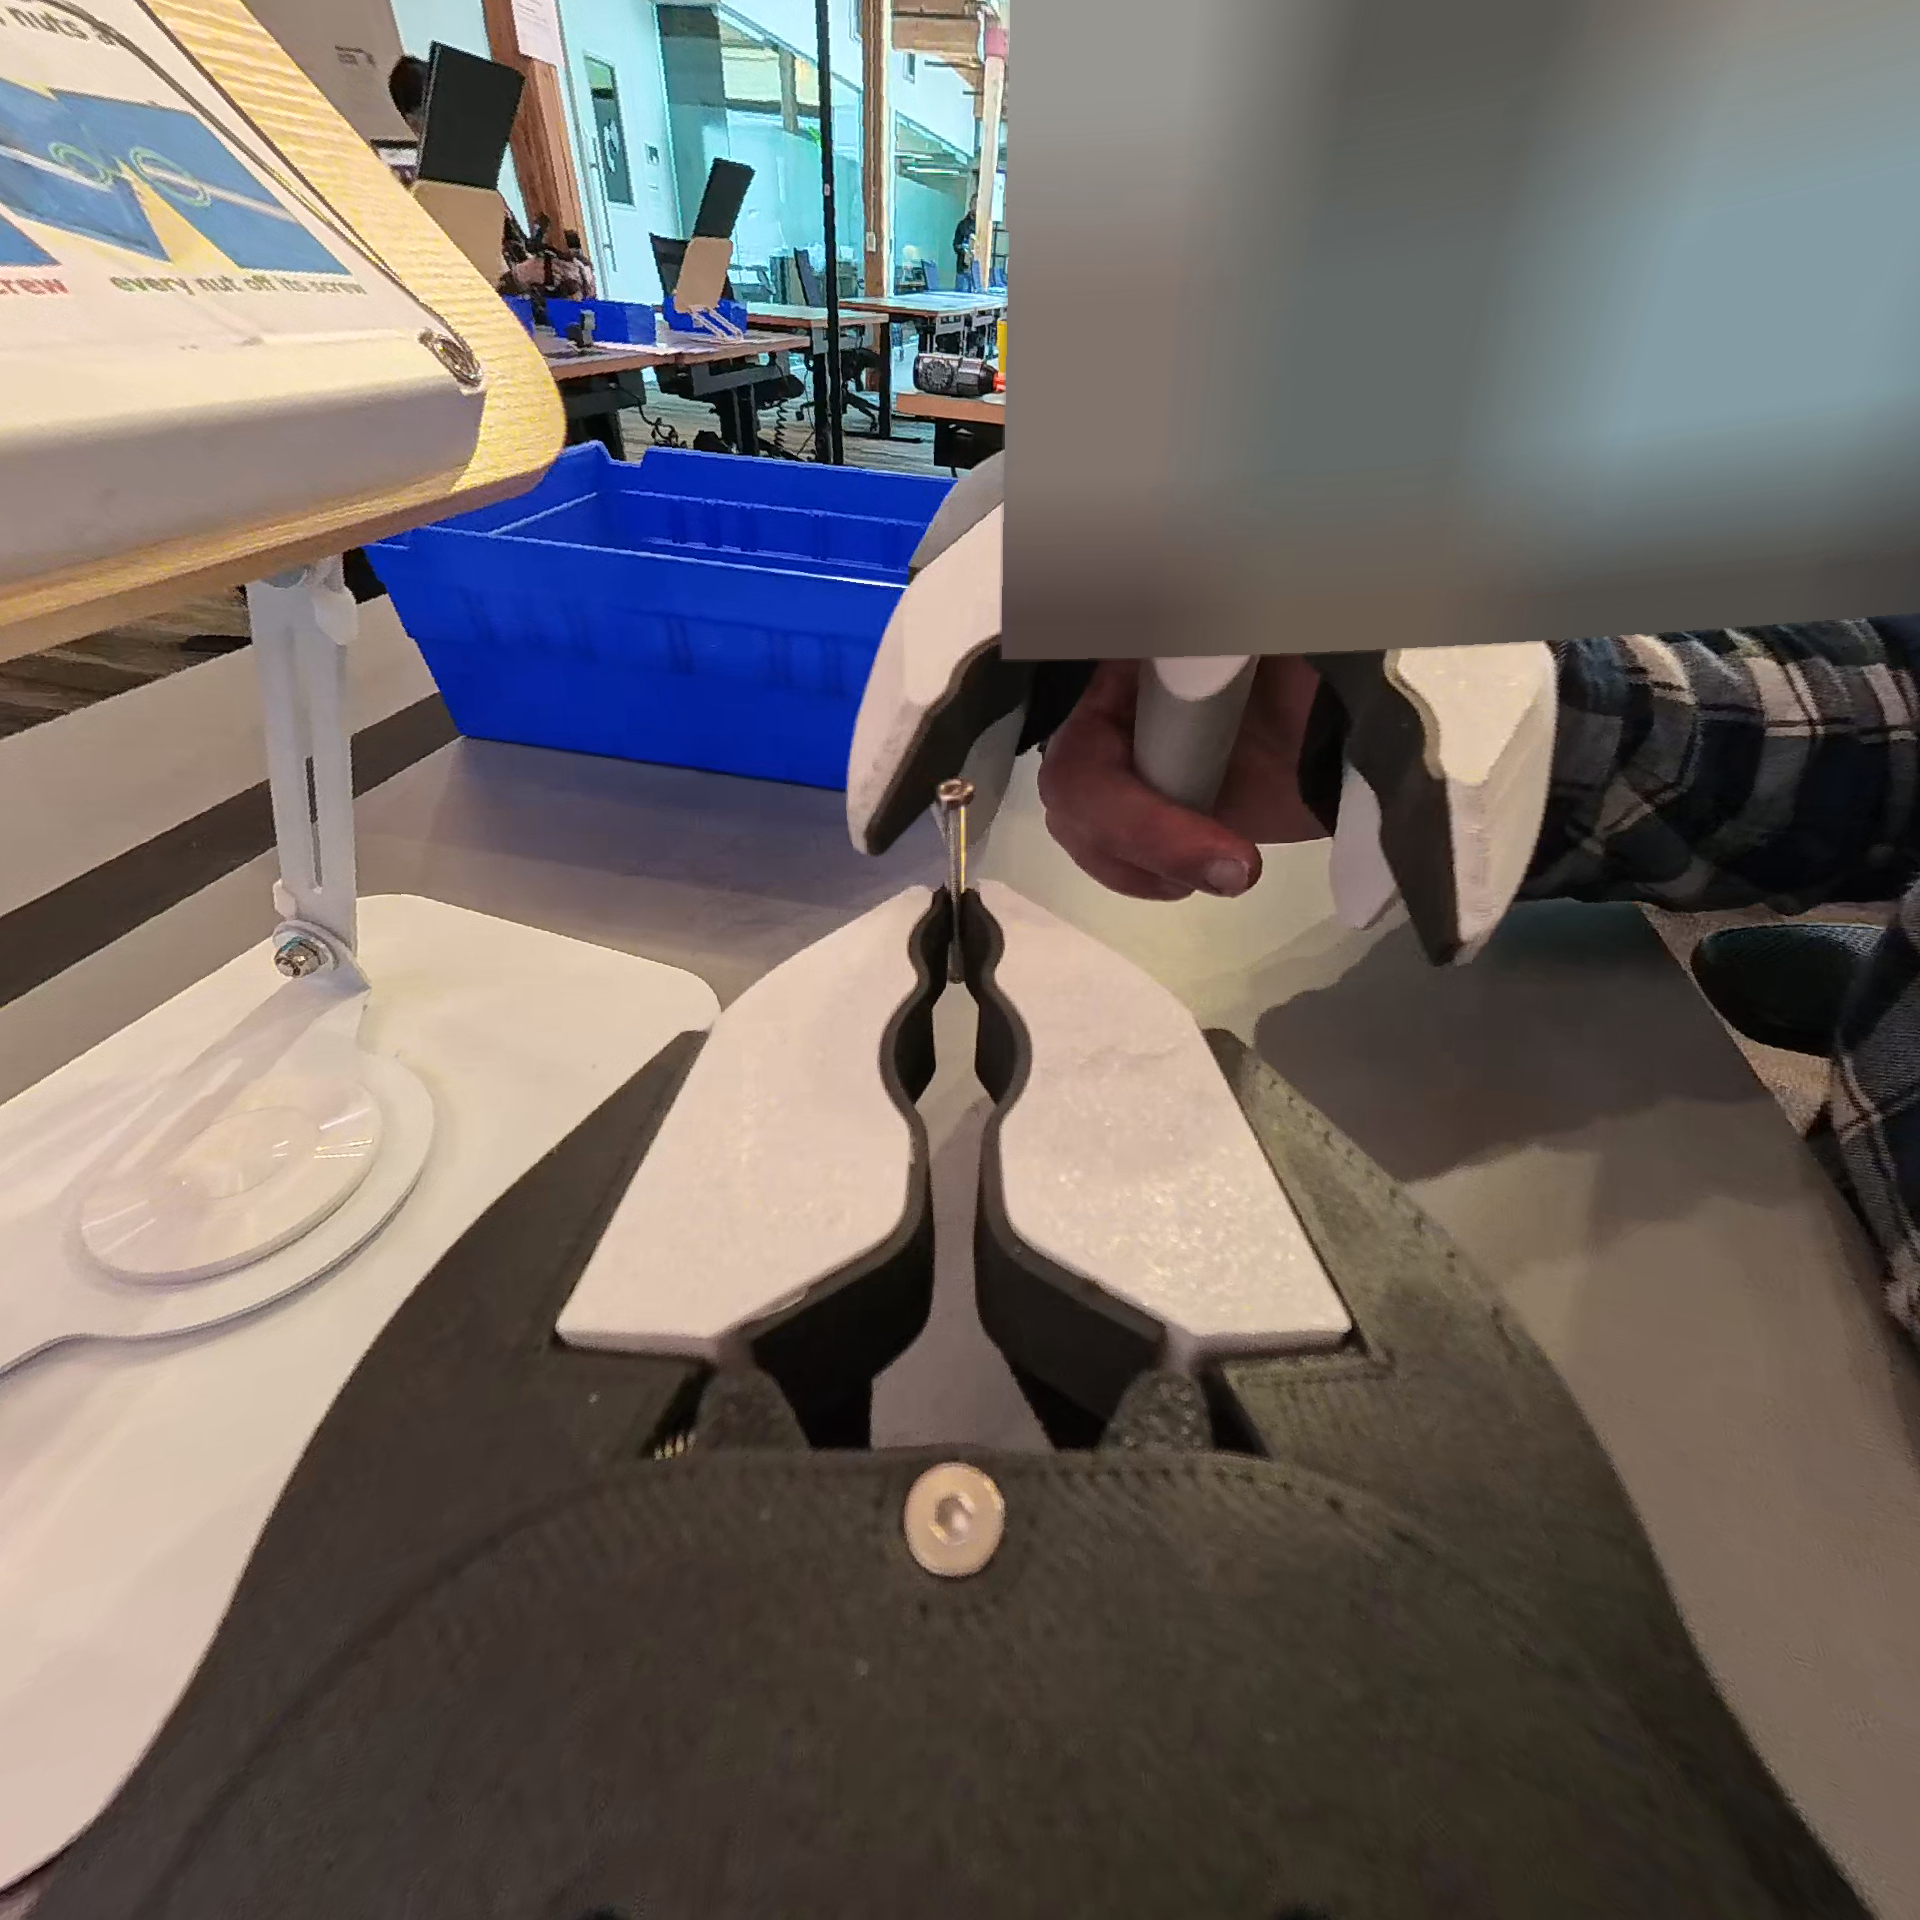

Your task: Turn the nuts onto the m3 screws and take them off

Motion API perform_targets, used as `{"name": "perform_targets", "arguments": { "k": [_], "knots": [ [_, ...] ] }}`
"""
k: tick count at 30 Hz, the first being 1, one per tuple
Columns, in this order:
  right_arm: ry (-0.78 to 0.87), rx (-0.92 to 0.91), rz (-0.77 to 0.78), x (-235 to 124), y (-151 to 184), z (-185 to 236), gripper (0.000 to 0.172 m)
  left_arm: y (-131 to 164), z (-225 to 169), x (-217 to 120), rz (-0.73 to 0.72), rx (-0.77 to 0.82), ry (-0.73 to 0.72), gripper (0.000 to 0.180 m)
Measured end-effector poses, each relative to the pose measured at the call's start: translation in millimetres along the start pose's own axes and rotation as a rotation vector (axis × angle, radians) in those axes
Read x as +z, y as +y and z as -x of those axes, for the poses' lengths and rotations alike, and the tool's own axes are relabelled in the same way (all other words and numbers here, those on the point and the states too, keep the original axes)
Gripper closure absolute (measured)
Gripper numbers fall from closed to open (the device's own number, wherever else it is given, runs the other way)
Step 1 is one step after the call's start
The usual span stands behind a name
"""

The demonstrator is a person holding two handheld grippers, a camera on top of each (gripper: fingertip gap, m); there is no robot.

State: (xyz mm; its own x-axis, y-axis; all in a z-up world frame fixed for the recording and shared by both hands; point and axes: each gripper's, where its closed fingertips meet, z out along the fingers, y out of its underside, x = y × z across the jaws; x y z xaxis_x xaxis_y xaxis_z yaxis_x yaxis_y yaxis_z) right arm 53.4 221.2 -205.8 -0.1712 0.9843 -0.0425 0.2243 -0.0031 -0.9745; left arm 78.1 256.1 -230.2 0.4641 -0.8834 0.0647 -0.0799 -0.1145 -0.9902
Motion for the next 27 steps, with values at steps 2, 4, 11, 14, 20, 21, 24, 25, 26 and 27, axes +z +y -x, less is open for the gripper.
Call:
{"name": "perform_targets", "arguments": {
  "k": [2,4,11,14,20,21,24,25,26,27],
  "knots": [
    [-0.01,-0.001,0.004,2,1,1,0.095,0,0,0,-0.003,-0.002,-0.001,0.179],
    [-0.009,-0.006,0.007,2,2,2,0.096,-1,1,-1,-0.007,-0.004,-0.005,0.179],
    [0.003,-0.008,0.011,-2,3,3,0.096,-2,3,-2,-0.013,-0.014,-0.008,0.179],
    [0.008,-0.009,0.011,-4,3,3,0.098,-2,4,-2,-0.021,-0.028,-0.005,0.179],
    [0.045,-0.052,-0.021,-5,-6,0,0.094,-1,2,-1,-0.011,-0.017,-0.004,0.179],
    [0.042,-0.064,-0.026,-4,-8,1,0.094,-1,2,-1,-0.012,-0.017,-0.004,0.179],
    [0.037,-0.089,-0.014,-2,-7,4,0.097,-2,2,-1,-0.014,-0.018,-0.006,0.179],
    [0.037,-0.089,-0.011,-1,-5,4,0.096,-1,3,-1,-0.012,-0.018,-0.006,0.179],
    [0.035,-0.087,-0.015,-2,-5,4,0.096,-1,3,-1,-0.011,-0.016,-0.006,0.179],
    [0.036,-0.084,-0.018,-3,-5,4,0.097,-1,2,-1,-0.01,-0.015,-0.005,0.179]
  ]
}}
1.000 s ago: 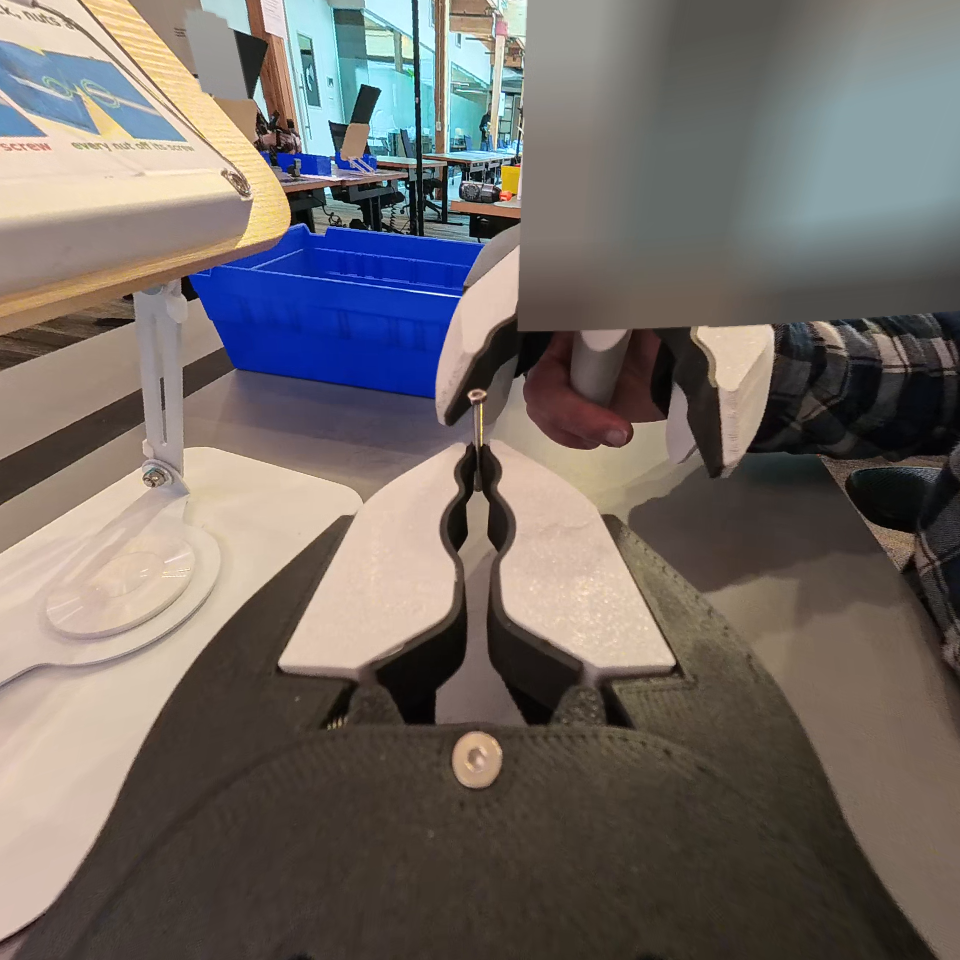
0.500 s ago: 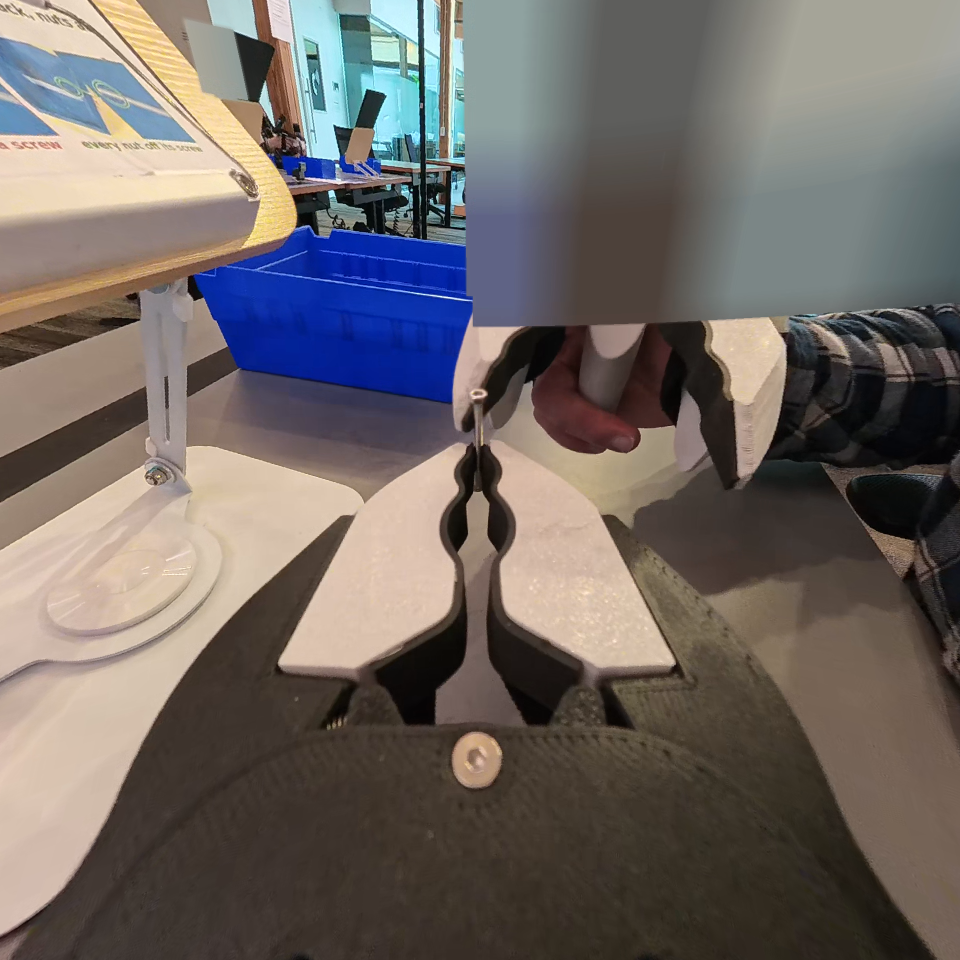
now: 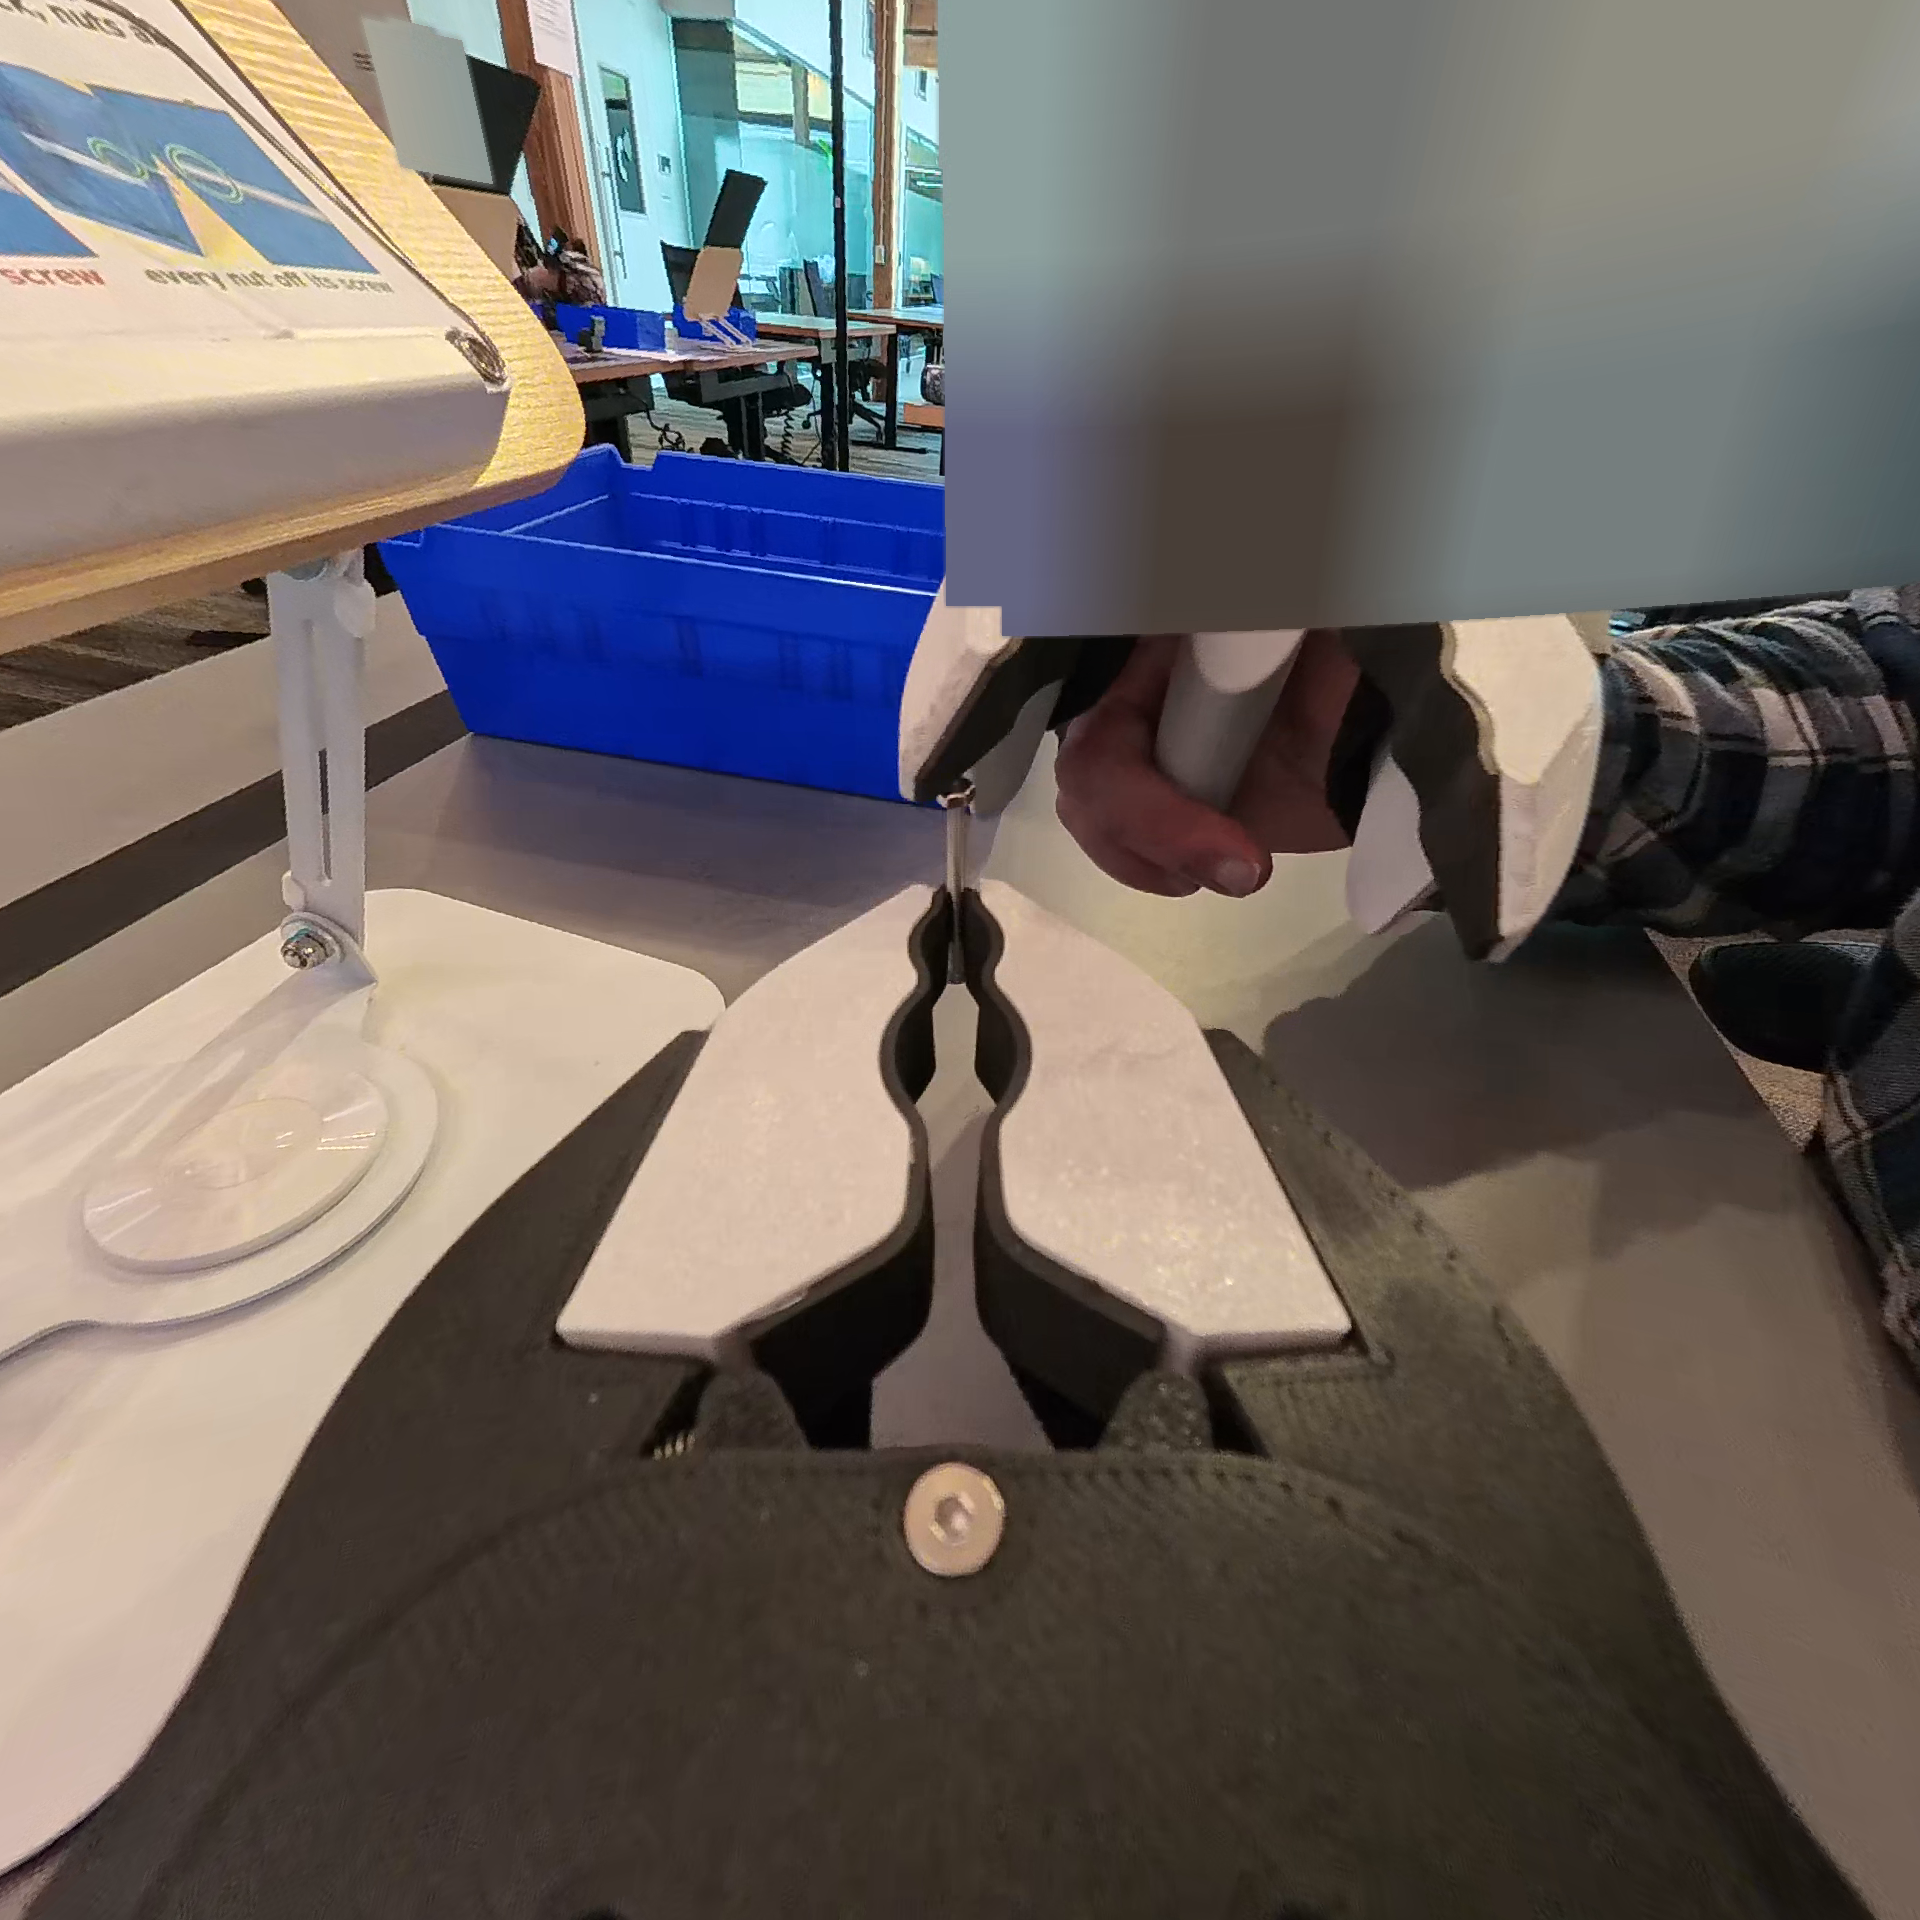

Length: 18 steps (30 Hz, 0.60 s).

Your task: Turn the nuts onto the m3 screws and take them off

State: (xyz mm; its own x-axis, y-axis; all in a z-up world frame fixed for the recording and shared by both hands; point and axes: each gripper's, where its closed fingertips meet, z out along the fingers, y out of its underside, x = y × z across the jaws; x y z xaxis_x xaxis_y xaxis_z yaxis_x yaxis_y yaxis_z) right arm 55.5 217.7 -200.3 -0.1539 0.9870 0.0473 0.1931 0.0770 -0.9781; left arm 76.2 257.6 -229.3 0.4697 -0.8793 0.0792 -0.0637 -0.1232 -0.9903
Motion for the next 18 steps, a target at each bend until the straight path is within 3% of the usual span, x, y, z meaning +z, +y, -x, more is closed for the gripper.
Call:
{"name": "perform_targets", "arguments": {
  "k": [18],
  "knots": [
    [-0.002,-0.012,-0.032,-5.1,-4.1,3.2,0.101,-1.2,0.5,-0.3,-0.011,-0.012,0.005,0.178]
  ]
}}
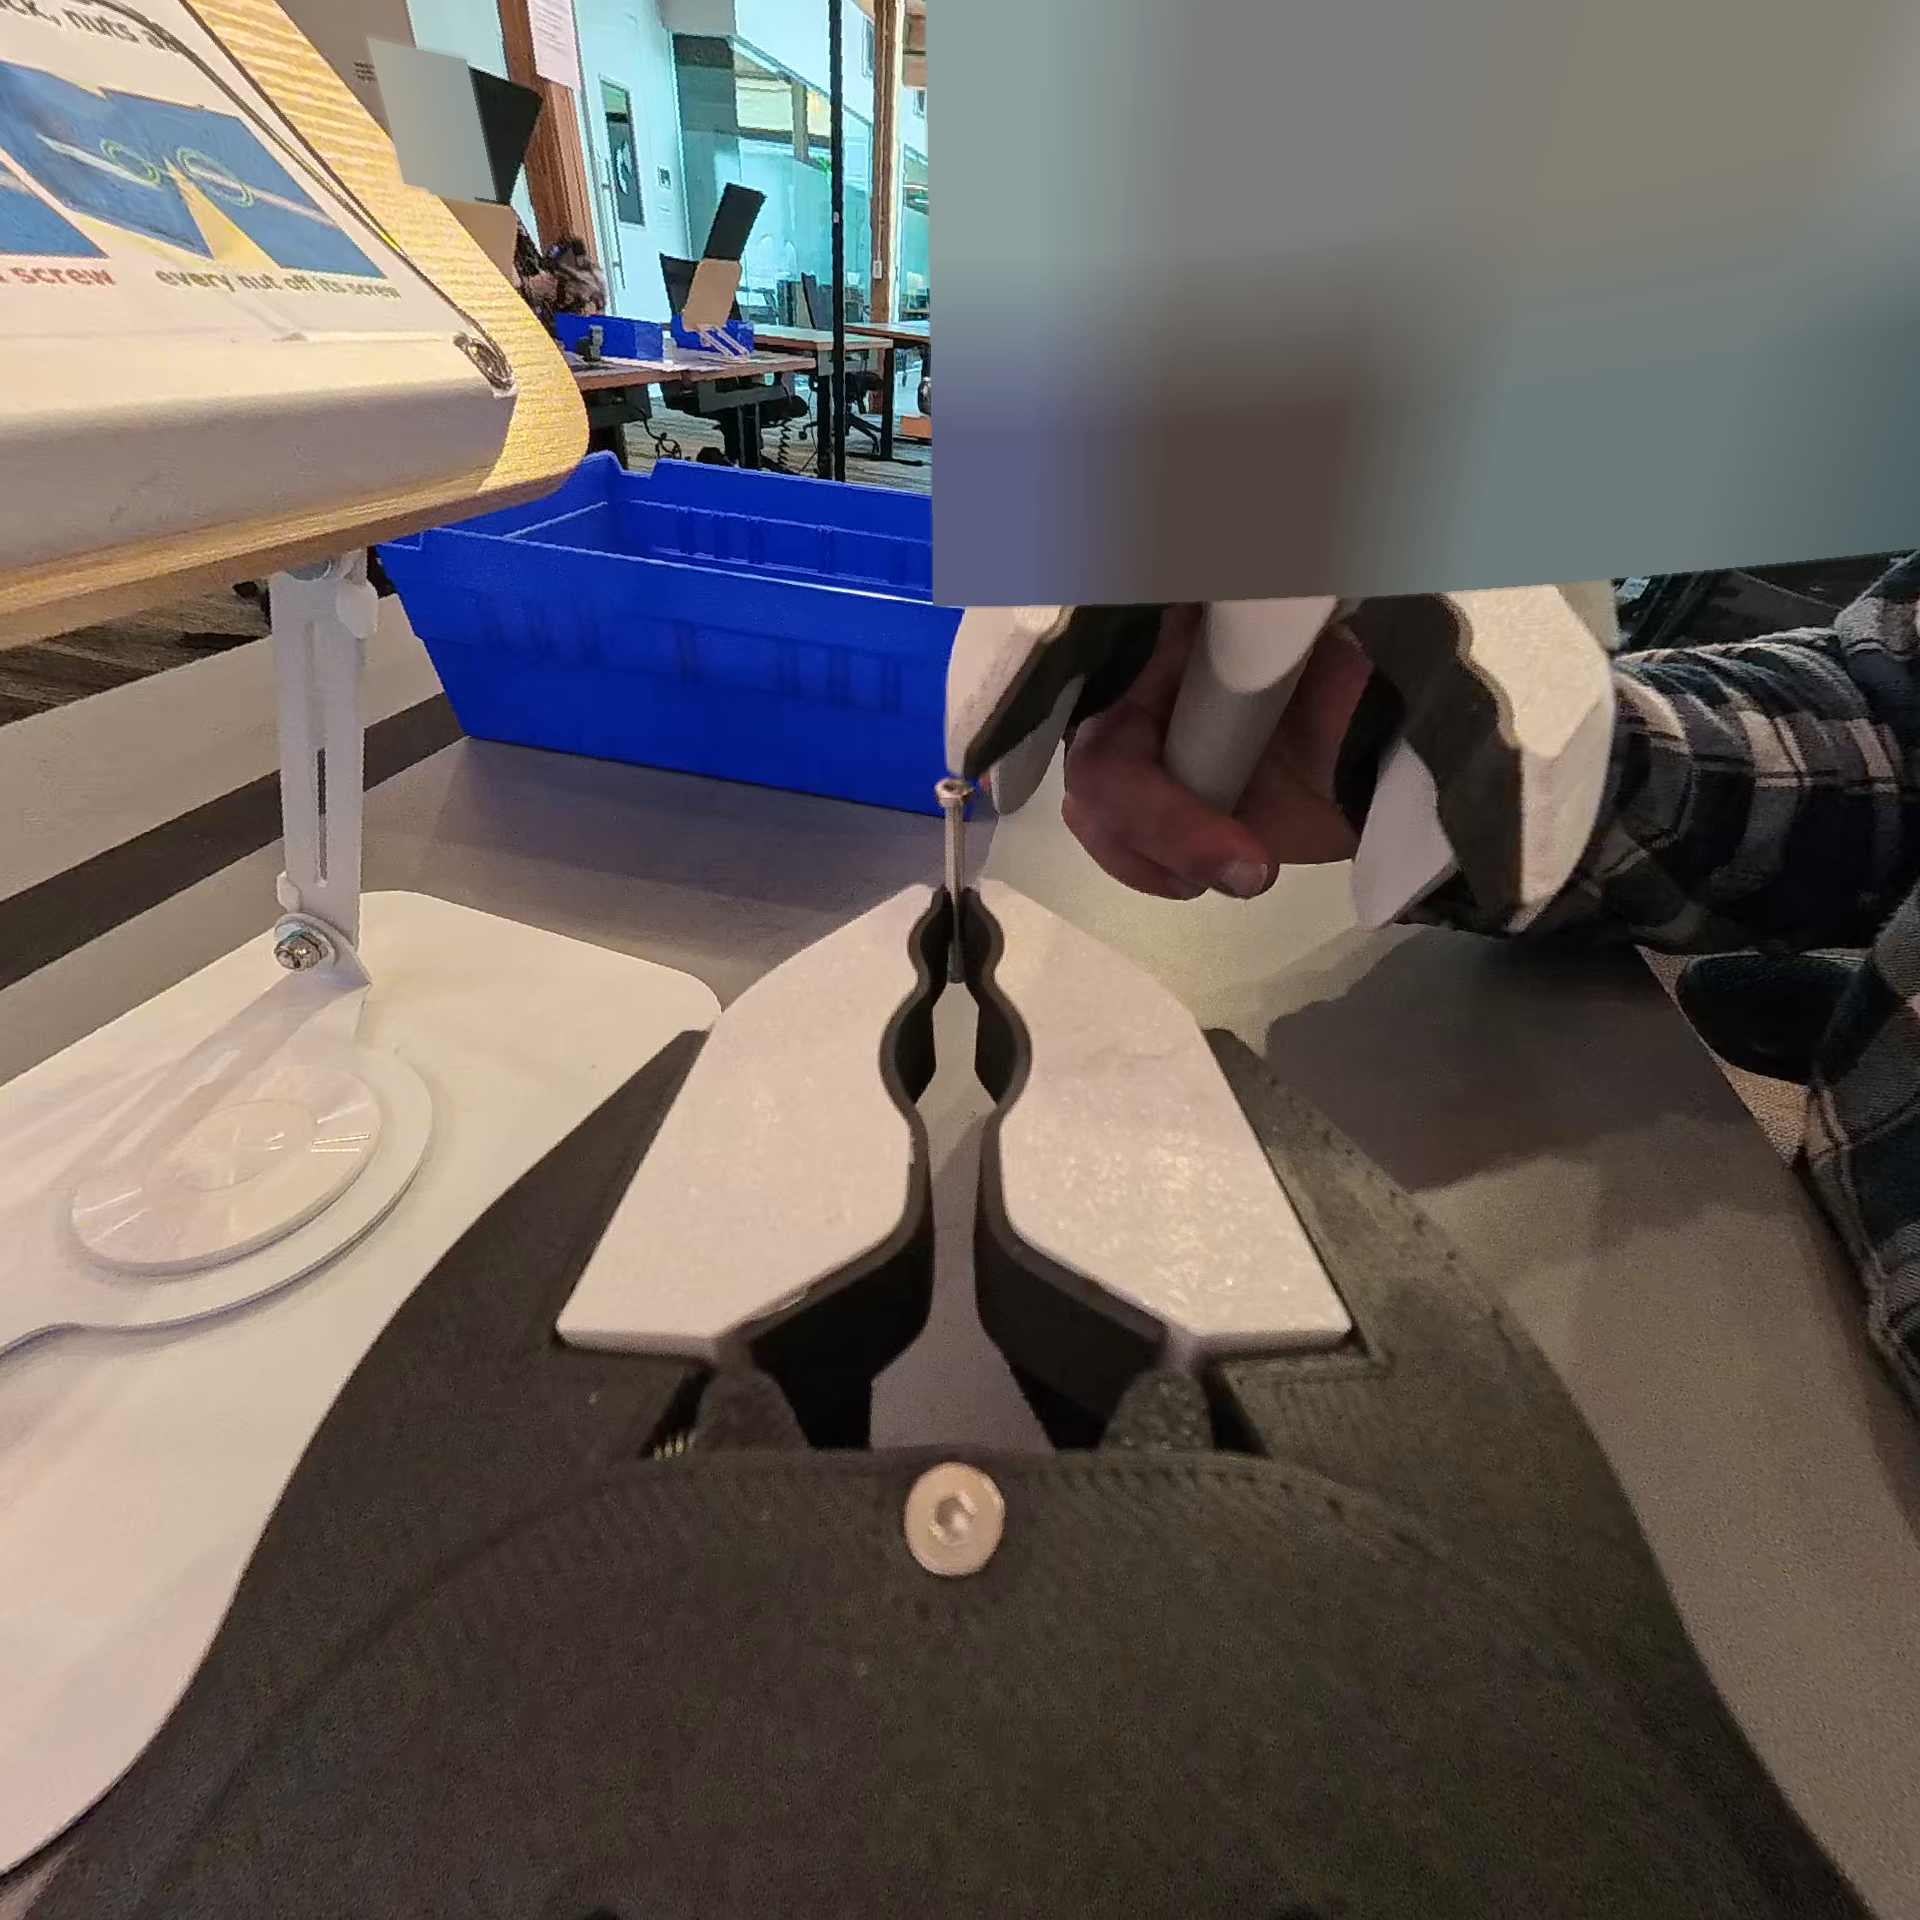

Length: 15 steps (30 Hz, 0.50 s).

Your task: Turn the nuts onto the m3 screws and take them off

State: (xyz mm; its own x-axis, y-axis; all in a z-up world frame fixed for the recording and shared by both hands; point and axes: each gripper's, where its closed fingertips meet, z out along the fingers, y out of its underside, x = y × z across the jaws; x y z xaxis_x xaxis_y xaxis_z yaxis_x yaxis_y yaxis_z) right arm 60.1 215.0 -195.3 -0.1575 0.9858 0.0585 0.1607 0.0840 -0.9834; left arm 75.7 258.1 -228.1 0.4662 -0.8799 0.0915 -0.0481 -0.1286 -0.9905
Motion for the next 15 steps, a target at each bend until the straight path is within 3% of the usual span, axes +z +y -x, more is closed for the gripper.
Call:
{"name": "perform_targets", "arguments": {
  "k": [7,15],
  "knots": [
    [-0.01,0.039,-0.01,4,3,-6,0.091,-1,-3,1,0.001,0.012,0.008,0.179],
    [-0.016,0.027,-0.013,8,4,-3,0.09,-2,0,-1,-0.008,0.0,0.0,0.179]
  ]
}}
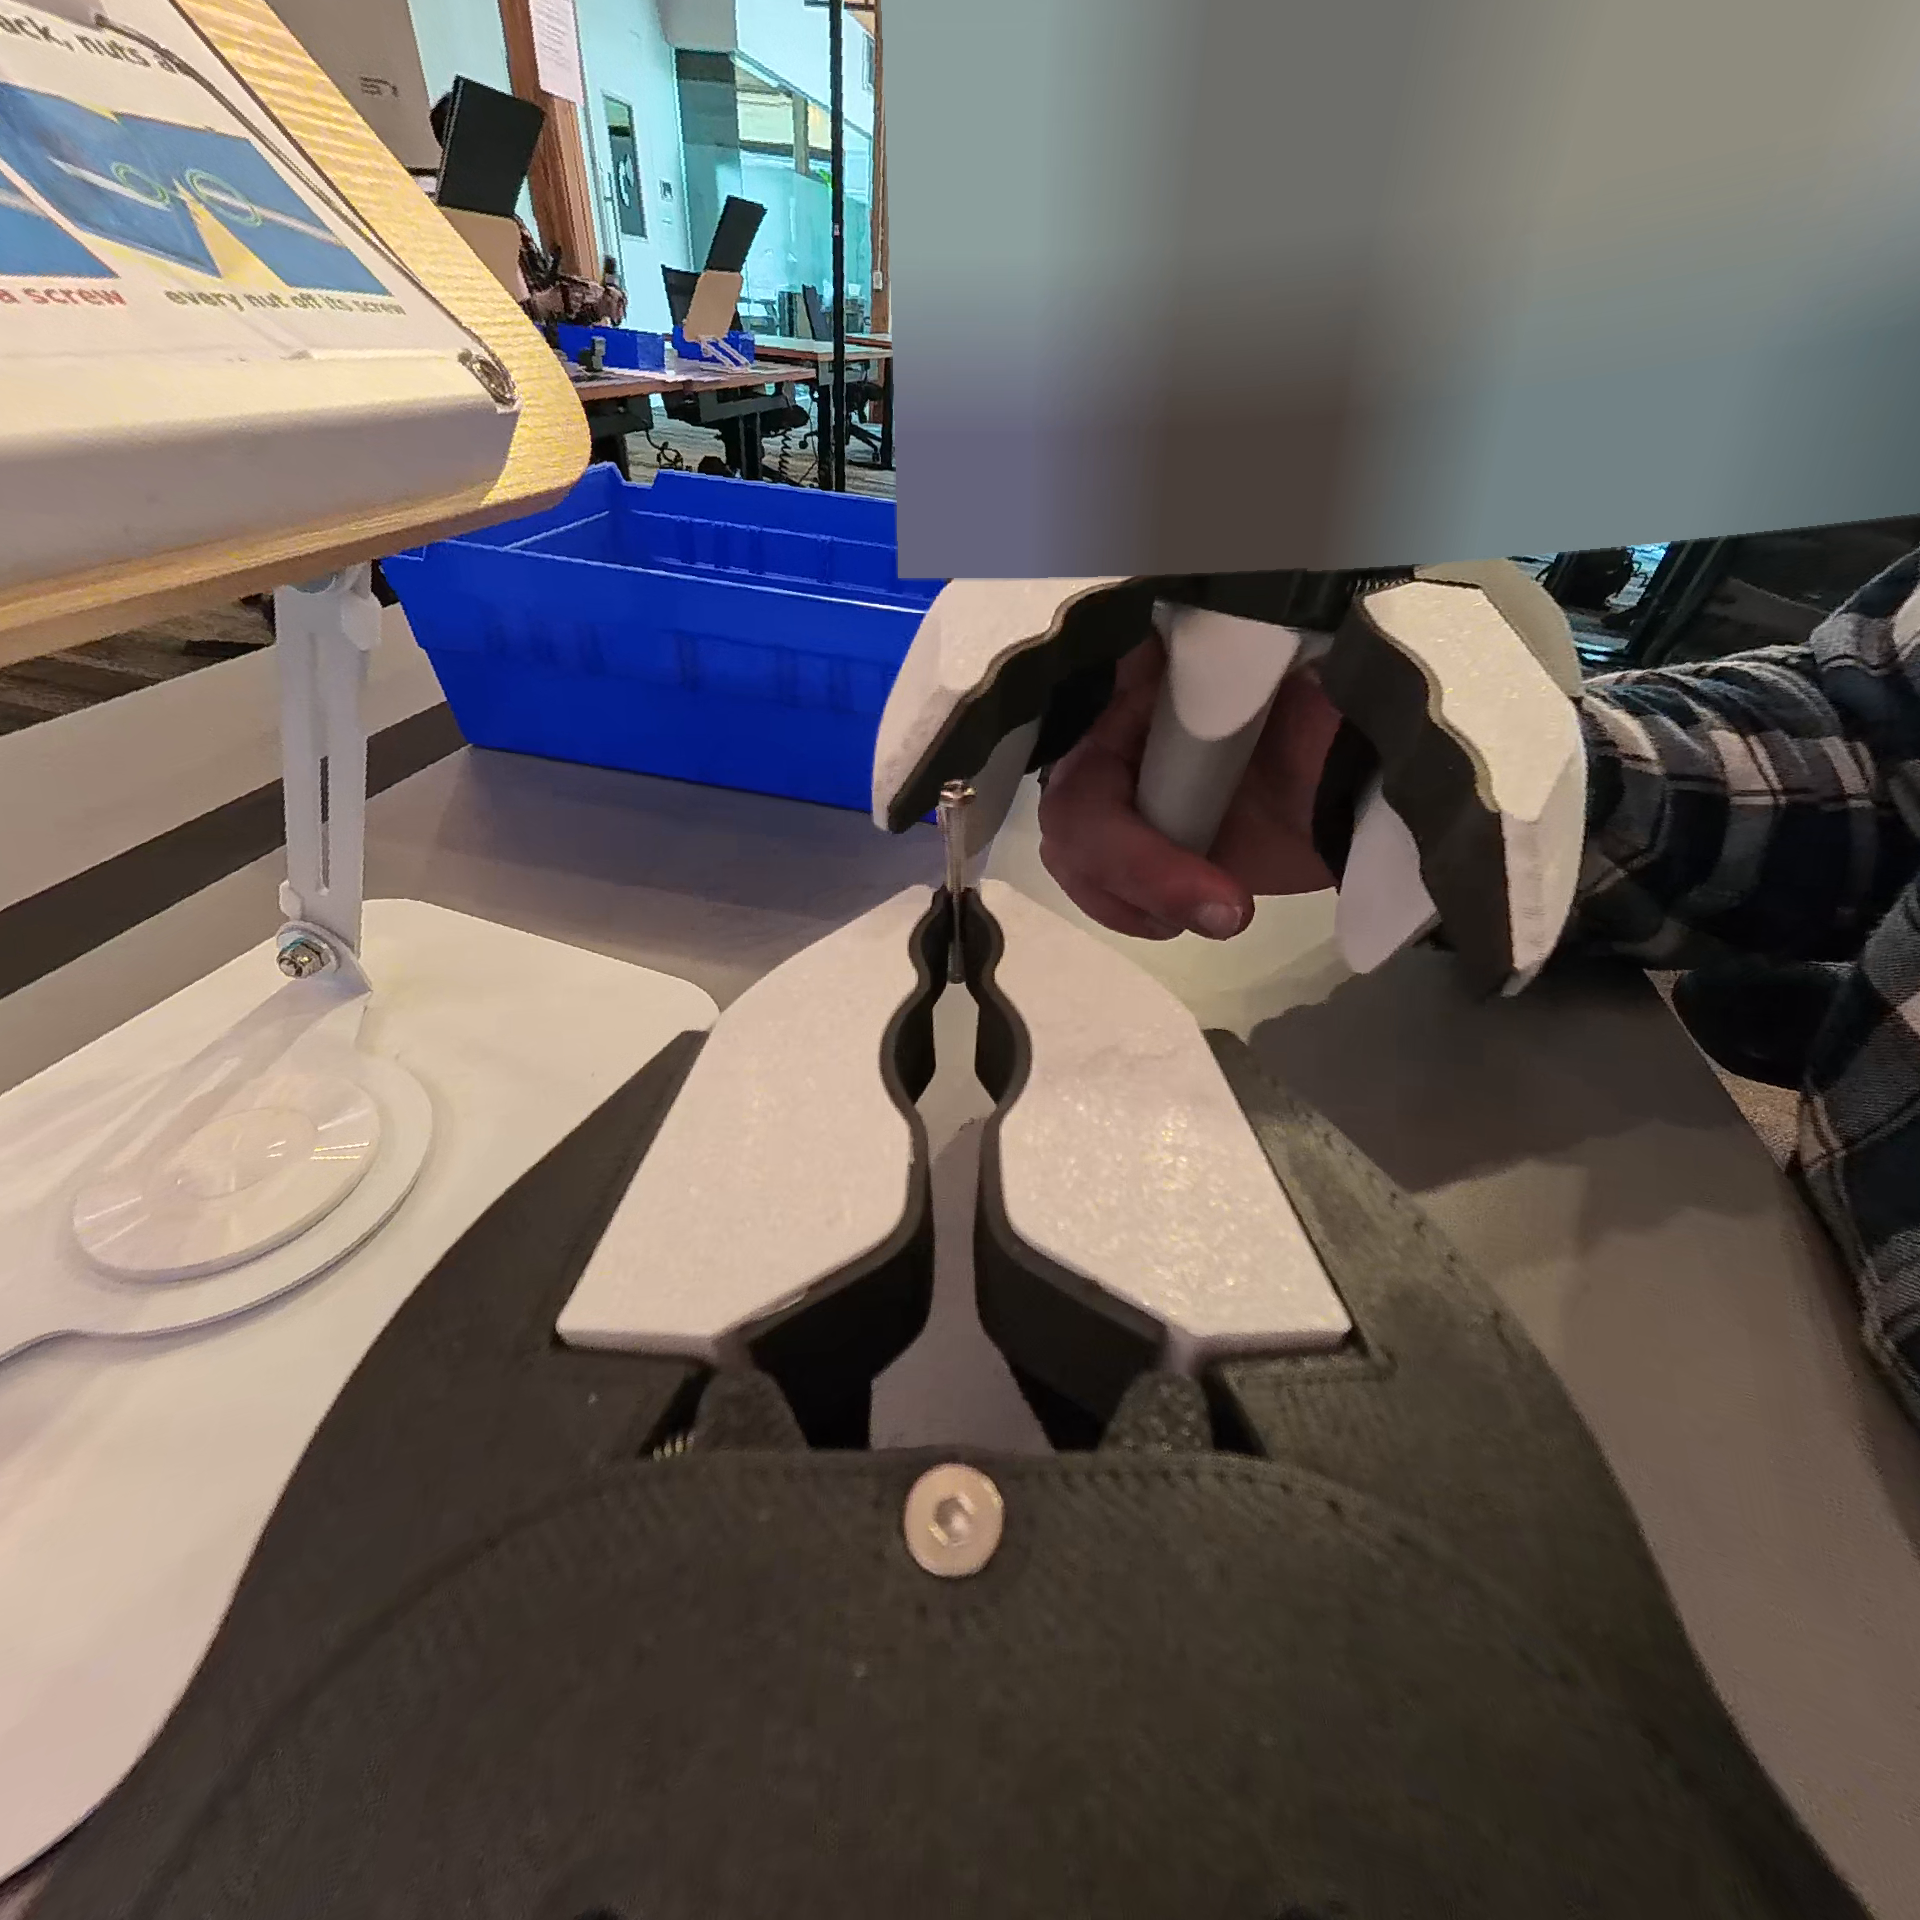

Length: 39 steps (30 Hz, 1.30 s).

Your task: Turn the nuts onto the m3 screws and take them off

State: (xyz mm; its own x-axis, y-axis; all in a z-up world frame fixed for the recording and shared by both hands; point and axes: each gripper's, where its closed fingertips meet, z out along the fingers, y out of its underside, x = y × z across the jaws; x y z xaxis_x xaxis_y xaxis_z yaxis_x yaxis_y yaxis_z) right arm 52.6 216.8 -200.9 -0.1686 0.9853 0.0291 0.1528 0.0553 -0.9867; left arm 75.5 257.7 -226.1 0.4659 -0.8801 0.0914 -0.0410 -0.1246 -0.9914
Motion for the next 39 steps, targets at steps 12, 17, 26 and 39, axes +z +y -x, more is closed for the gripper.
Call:
{"name": "perform_targets", "arguments": {
  "k": [12,17,26,39],
  "knots": [
    [0.032,0.005,-0.007,-8,0,-2,0.09,0,0,0,-0.003,-0.006,0.003,0.179],
    [0.021,-0.046,-0.017,-6,-6,5,0.092,1,-1,2,0.007,0.005,0.003,0.179],
    [0.013,-0.03,-0.01,-4,-3,4,0.095,2,-2,1,0.012,0.024,-0.004,0.179],
    [-0.01,0.032,-0.035,1,-1,0,0.085,-1,-6,4,0.006,0.034,0.011,0.179]
  ]
}}
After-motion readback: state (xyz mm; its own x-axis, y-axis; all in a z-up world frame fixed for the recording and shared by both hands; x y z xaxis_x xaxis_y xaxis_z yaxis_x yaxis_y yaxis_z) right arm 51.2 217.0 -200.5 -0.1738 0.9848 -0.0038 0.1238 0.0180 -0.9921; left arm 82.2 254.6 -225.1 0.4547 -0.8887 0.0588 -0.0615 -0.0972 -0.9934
